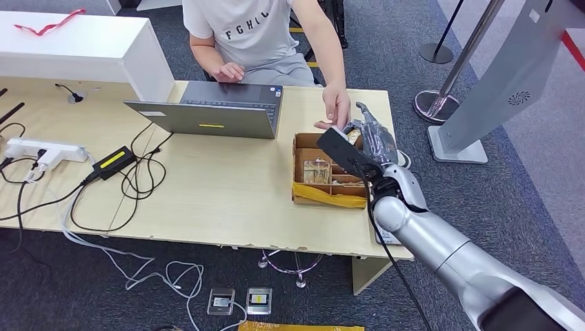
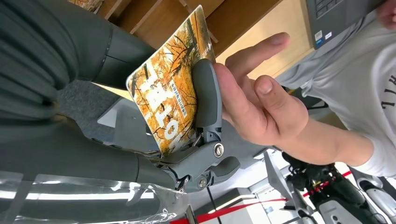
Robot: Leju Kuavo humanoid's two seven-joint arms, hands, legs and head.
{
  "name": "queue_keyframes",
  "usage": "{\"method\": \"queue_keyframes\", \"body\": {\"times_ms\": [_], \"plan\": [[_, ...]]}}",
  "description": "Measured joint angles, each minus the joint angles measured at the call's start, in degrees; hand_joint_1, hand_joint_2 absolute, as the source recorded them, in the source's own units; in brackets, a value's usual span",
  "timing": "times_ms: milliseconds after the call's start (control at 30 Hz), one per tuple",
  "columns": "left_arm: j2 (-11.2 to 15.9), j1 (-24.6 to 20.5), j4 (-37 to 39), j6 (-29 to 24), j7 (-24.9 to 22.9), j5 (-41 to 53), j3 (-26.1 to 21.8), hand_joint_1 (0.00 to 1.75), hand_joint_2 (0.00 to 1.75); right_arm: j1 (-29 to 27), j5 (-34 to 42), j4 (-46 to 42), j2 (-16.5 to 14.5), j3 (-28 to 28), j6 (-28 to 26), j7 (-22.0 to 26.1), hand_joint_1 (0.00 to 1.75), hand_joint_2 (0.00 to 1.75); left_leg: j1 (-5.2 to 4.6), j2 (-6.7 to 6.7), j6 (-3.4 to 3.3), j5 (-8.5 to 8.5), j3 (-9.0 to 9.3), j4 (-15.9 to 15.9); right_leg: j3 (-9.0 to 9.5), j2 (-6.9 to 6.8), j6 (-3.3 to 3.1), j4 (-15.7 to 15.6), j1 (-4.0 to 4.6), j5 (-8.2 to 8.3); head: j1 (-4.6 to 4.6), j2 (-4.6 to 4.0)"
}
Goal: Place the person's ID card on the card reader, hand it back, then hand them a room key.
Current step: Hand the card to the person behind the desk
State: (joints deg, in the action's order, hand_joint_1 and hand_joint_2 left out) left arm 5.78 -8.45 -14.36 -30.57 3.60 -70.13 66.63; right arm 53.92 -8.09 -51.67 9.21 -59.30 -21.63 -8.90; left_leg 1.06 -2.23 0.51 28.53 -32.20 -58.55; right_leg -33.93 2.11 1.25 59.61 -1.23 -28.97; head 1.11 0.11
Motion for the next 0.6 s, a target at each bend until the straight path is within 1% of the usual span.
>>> {"method": "queue_keyframes", "body": {"times_ms": [33,67,267,600], "plan": [[0.02,0.04,0.0,-0.06,0.0,-0.02,-0.01,0.0,0.0,0.0,-0.25,0.62,-0.2,-0.01,-0.22,0.14,0.09,1.75,0.0,0.0,0.0,0.0,0.0,0.0,0.0,0.0,0.0,0.0,0.0,0.0,0.0,0.0],[0.03,0.07,0.0,-0.14,0.01,-0.05,-0.01,0.0,0.0,0.0,-0.51,1.13,-0.37,-0.01,-0.45,0.18,0.0,1.75,0.0,0.0,0.0,0.0,0.0,0.0,0.0,0.0,0.0,0.0,0.0,0.0,0.0,-0.01],[0.03,0.13,0.0,-0.51,0.0,-0.09,-0.01,0.0,0.0,0.0,-1.87,3.61,-1.26,-0.01,-1.69,-0.11,0.0,1.75,0.0,0.02,0.0,0.0,0.01,0.0,0.0,0.01,0.0,0.0,0.0,0.0,0.01,-0.01],[0.22,0.52,0.0,-0.46,0.01,-0.46,-0.01,0.0,0.0,0.06,-5.03,5.2,-1.76,-0.58,-1.12,-2.3,0.0,1.75,0.0,0.02,0.0,0.0,0.02,0.0,0.0,0.02,0.0,0.0,0.0,0.0,0.01,-0.01]]}}
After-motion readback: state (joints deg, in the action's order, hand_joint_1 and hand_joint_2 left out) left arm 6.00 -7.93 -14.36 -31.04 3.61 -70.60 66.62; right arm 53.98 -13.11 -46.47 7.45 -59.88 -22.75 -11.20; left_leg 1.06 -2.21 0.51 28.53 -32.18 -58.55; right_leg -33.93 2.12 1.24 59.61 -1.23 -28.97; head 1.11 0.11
